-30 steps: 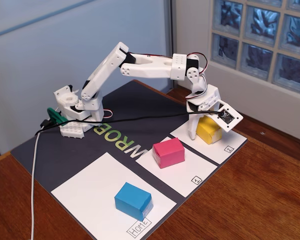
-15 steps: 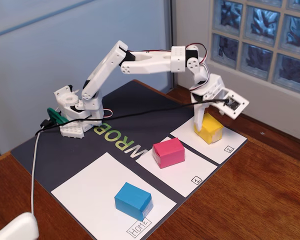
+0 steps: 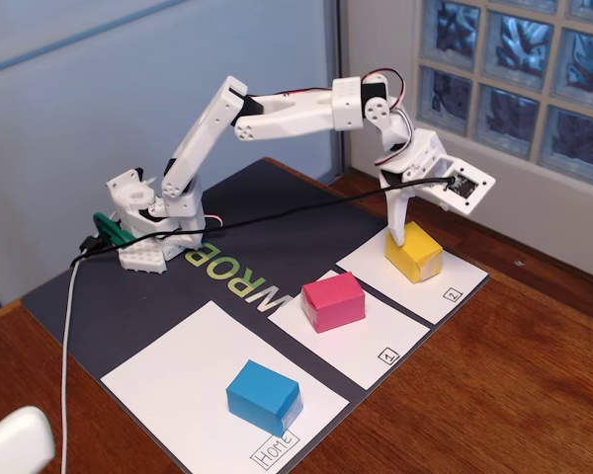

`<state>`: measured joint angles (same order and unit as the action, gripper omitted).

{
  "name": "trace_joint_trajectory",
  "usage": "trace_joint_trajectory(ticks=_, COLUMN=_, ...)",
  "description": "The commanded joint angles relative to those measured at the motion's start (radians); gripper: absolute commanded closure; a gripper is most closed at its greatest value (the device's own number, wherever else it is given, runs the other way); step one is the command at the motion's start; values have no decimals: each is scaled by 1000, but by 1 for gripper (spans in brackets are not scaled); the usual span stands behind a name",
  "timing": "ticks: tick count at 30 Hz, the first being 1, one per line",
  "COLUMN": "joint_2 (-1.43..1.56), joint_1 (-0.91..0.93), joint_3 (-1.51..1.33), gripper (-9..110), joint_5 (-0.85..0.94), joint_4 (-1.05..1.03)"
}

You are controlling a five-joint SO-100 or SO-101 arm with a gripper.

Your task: Move box yellow to zone 2

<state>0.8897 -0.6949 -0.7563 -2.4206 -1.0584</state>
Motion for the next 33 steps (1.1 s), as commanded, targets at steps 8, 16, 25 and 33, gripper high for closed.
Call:
trace_joint_trajectory(ticks=8, joint_2=210, joint_1=17, joint_3=55, gripper=56, joint_5=46, joint_4=-91)
trace_joint_trajectory(ticks=16, joint_2=327, joint_1=60, joint_3=44, gripper=59, joint_5=117, joint_4=-216)
trace_joint_trajectory(ticks=25, joint_2=499, joint_1=129, joint_3=-31, gripper=62, joint_5=204, joint_4=-308)
trace_joint_trajectory(ticks=33, joint_2=710, joint_1=230, joint_3=-272, gripper=70, joint_5=299, joint_4=-319)
